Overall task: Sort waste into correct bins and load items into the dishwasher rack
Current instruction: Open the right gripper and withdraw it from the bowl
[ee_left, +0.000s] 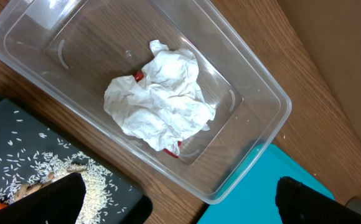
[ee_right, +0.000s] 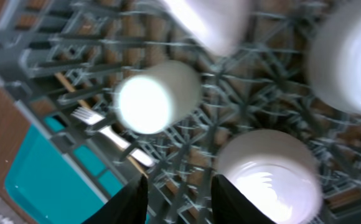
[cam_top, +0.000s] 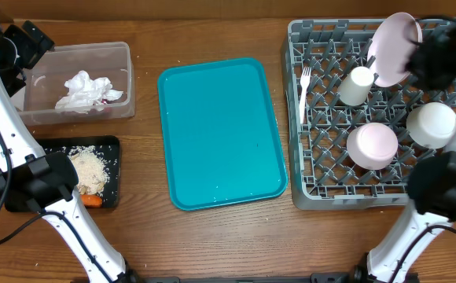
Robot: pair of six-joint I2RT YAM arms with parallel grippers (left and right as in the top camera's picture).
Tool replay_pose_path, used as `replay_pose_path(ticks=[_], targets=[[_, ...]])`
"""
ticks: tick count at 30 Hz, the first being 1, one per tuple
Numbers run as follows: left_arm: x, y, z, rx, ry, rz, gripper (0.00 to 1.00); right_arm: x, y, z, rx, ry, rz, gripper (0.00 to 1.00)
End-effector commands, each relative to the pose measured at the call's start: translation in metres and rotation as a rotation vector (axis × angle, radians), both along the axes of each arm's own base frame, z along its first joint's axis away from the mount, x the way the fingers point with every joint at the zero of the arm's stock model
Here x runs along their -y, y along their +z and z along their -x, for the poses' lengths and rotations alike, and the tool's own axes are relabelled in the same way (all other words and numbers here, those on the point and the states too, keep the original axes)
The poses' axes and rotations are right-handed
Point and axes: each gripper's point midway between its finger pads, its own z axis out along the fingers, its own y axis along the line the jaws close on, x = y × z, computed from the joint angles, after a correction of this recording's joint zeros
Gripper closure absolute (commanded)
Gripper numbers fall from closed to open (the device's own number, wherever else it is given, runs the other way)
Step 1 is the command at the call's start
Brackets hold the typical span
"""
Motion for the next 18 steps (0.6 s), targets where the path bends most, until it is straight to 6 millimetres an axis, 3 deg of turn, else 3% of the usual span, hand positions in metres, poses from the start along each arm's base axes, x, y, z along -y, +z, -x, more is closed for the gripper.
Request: replay_pose_path(ticks=[1, 2, 5, 9, 13, 14, 16, 18], targets=[[0.000, 0.007, 0.004, 0.006, -0.013, -0.019, 0.00, -0.051, 0.071, -0.004, 0.219, 0.077, 0.056, 0.63], [0.000, 0.007, 0.004, 0.007, -0.013, -0.020, 0.00, -0.067, 0.091, -0.004, 0.289, 0.110, 0.091, 0.62], [-0.001, 0.008, 0.003, 0.010, -0.010, -0.021, 0.00, -0.072, 0.115, 0.014, 0.329, 0.115, 0.175, 0.60], [-0.001, 0.007, 0.003, 0.009, -0.011, -0.021, 0.00, -0.058, 0.133, 0.079, 0.240, 0.053, 0.272, 0.61], [-0.001, 0.008, 0.003, 0.010, -0.011, -0.021, 0.00, -0.073, 0.159, 0.109, 0.326, 0.114, 0.222, 0.58], [-0.001, 0.008, 0.003, 0.010, -0.011, -0.021, 0.00, -0.076, 0.165, 0.114, 0.347, 0.118, 0.219, 0.54], [-0.001, 0.007, 0.003, 0.009, -0.011, -0.021, 0.00, -0.083, 0.176, 0.125, 0.386, 0.138, 0.207, 0.00], [-0.001, 0.007, 0.003, 0.009, -0.011, -0.021, 0.00, -0.088, 0.182, 0.131, 0.409, 0.151, 0.178, 0.00]])
